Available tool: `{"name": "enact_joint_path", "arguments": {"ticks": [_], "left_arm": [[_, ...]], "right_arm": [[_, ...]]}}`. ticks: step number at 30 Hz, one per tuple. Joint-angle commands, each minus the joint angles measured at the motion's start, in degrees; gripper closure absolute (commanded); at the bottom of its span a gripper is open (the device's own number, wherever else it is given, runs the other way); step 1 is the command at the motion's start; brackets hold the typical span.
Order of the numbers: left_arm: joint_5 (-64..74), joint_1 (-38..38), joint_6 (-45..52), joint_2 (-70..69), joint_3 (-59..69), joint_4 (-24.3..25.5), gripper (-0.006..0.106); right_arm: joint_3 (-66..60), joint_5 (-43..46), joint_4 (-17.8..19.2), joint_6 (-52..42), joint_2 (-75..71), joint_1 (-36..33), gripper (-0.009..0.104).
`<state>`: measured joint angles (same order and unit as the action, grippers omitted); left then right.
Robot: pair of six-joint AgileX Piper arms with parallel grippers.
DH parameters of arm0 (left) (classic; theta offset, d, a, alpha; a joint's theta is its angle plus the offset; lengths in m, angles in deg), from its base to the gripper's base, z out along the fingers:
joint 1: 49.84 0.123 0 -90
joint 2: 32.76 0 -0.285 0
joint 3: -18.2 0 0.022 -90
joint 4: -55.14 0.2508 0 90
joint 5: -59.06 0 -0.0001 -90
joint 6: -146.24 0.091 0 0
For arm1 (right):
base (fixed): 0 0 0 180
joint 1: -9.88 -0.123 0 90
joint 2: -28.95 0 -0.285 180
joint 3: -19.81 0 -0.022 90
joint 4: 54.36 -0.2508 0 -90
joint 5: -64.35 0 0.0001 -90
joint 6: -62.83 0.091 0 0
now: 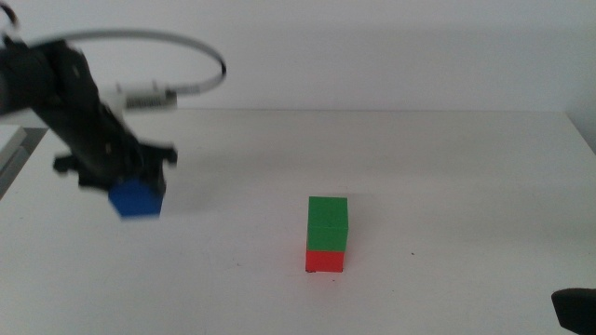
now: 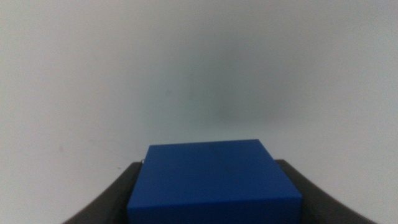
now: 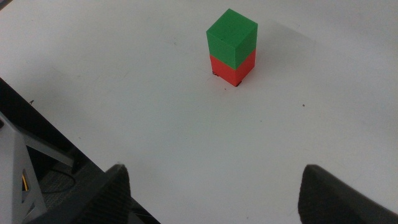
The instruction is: Stack red cubes first, then green, then blue cubes in a specific spot.
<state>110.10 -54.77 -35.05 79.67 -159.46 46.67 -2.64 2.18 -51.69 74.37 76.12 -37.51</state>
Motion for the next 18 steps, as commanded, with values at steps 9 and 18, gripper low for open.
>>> {"name": "enact_joint_path", "arguments": {"ticks": [9,18], "left_arm": [[18.92,-20.57,-18.97,-7.73,-17.97,12.72,0.102],[18.92,-39.58,-38.93,-3.95,-22.84,22.52,0.102]], "right_arm": [[-0.18,0.48,0.11,-0.64,-0.29,-0.02,0.002],[-0.18,0.48,0.11,-0.64,-0.29,-0.02,0.002]]}}
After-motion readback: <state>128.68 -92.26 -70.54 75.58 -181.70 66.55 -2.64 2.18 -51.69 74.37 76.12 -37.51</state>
